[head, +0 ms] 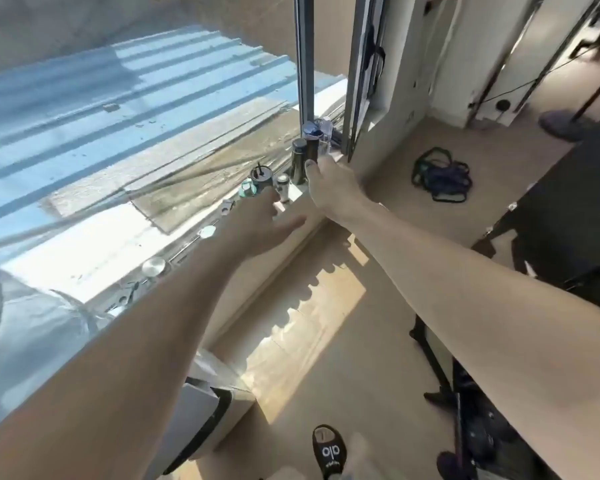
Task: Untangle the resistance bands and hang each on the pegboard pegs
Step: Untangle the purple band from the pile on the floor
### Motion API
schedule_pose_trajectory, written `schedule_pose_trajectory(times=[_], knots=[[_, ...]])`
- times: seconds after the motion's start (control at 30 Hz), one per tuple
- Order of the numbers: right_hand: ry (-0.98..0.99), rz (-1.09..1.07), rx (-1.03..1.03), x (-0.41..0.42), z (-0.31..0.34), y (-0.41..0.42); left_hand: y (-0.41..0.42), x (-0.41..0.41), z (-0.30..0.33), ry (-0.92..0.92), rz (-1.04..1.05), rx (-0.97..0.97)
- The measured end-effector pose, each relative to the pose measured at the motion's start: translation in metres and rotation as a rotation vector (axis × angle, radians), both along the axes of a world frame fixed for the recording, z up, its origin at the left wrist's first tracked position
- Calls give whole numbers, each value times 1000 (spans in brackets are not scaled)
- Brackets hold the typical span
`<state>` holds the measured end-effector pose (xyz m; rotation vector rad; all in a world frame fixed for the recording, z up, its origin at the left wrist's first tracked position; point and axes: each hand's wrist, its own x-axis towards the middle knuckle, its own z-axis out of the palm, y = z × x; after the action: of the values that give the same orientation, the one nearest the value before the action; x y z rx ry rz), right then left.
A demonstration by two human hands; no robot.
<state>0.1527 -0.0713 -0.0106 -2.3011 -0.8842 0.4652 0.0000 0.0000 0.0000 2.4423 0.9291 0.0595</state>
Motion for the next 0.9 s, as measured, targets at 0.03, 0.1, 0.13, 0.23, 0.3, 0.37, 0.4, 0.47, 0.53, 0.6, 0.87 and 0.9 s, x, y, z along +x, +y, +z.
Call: schedule_pose_trajectory(times=[0.03,0.1,0.13,0.23,0.3,0.37,0.4,0.47,0.53,0.6,0.87,0.9], knots=[[0,-12,-10,8,0,-6,-2,11,-3,11,-15,-4],[-6,-48,-17,29,-8,-14,-4,34,-10,23,-39,4],[4,-65,-27,39,-11,-18,-7,43,-11,36,-49,-4],[11,-93,-58,69,-21,-23,-8,79,-19,52,-116,0],[8,-126,-74,89,-27,-22,-3,100,-22,89,-155,46],[-3,-152,-73,109,-33,-17,6,123,-26,111,-193,87],[-5,-165,-81,118,-37,-13,11,134,-28,120,-215,91],[0,-187,-96,137,-42,-4,25,157,-31,130,-252,87],[-3,-213,-97,157,-45,7,42,184,-34,142,-276,85],[-10,-252,-99,180,-48,17,59,214,-37,134,-311,87],[-34,-407,-129,294,-44,38,113,348,-40,139,-518,80],[-40,-429,-127,309,-44,38,116,366,-39,142,-549,93]])
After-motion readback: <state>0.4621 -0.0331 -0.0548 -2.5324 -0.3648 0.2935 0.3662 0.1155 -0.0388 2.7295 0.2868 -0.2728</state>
